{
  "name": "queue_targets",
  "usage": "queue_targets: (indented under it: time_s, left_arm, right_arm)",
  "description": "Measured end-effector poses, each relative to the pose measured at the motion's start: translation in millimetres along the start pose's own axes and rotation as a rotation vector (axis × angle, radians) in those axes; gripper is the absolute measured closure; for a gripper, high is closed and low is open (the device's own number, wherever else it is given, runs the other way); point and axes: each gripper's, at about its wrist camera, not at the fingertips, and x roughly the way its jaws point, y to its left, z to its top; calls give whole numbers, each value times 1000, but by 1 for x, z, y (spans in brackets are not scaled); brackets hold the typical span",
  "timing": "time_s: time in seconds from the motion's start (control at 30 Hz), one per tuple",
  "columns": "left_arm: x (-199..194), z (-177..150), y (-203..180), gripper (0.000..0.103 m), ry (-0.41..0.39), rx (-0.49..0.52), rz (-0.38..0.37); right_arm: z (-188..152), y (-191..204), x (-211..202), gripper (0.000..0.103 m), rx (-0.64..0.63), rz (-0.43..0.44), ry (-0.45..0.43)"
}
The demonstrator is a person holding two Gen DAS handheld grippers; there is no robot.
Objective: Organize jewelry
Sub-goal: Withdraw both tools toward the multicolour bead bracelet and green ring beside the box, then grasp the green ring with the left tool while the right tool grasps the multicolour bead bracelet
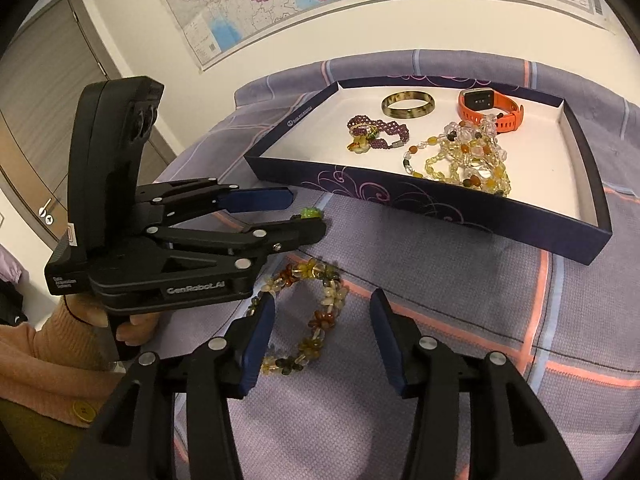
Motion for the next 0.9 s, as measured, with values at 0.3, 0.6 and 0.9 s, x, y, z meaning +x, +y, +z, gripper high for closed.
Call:
queue_targets:
  time_s: [0.3, 0.6, 0.9]
  left_arm:
    - [-4, -4, 0, 82, -1, -18, -10]
    - [-17, -12, 9, 83, -15, -54, -18]
    - [-25, -22, 20, 83, -17, -94, -17]
  right_arm:
    - [0, 0, 1, 53, -2, -4, -2]
    - [2, 3, 4, 53, -15, -41, -4]
    - [6, 20, 17, 47, -114, -129, 14]
